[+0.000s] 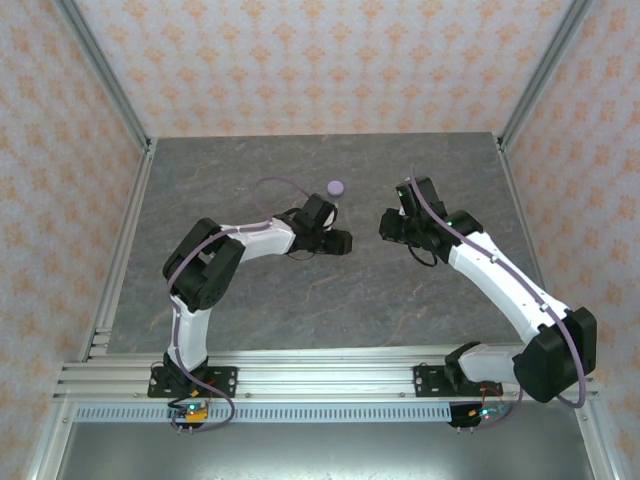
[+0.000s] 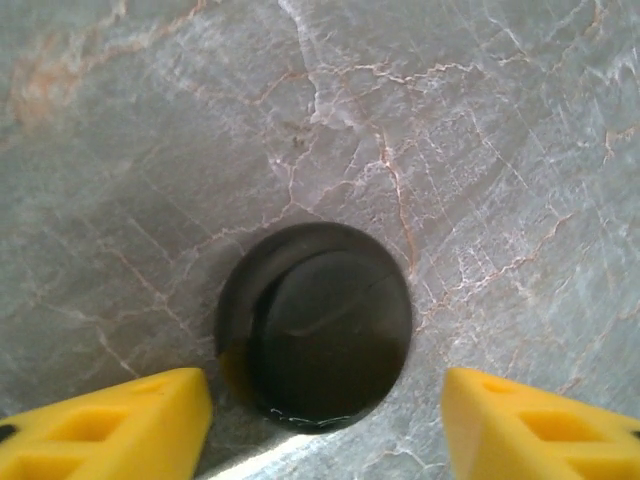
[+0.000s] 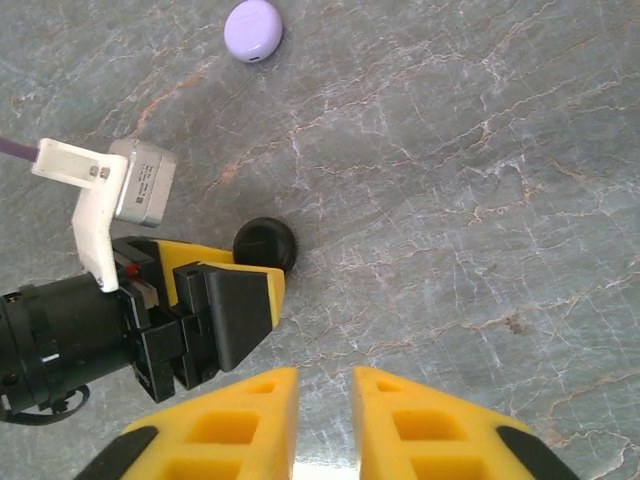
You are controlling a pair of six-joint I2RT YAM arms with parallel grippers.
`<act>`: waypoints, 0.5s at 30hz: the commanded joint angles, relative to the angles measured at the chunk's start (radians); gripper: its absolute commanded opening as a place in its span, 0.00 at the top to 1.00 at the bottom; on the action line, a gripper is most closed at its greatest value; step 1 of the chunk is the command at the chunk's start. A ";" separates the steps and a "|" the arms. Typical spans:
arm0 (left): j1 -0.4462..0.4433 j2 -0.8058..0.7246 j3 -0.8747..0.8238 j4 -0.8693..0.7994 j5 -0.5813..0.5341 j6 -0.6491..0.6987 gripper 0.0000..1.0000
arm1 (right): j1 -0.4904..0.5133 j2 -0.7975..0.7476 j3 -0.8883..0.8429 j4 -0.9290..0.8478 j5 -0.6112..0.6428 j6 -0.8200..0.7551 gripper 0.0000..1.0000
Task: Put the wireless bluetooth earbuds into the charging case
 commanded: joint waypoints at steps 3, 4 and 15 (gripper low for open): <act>0.015 -0.084 -0.044 -0.154 -0.222 0.044 0.26 | -0.013 -0.027 -0.029 -0.014 0.152 0.009 0.69; 0.016 -0.134 -0.053 -0.164 -0.250 0.055 0.25 | -0.013 -0.031 -0.037 -0.008 0.191 0.006 0.67; 0.059 -0.458 -0.216 -0.202 -0.684 0.265 0.23 | -0.038 -0.077 -0.250 0.242 0.800 -0.164 0.56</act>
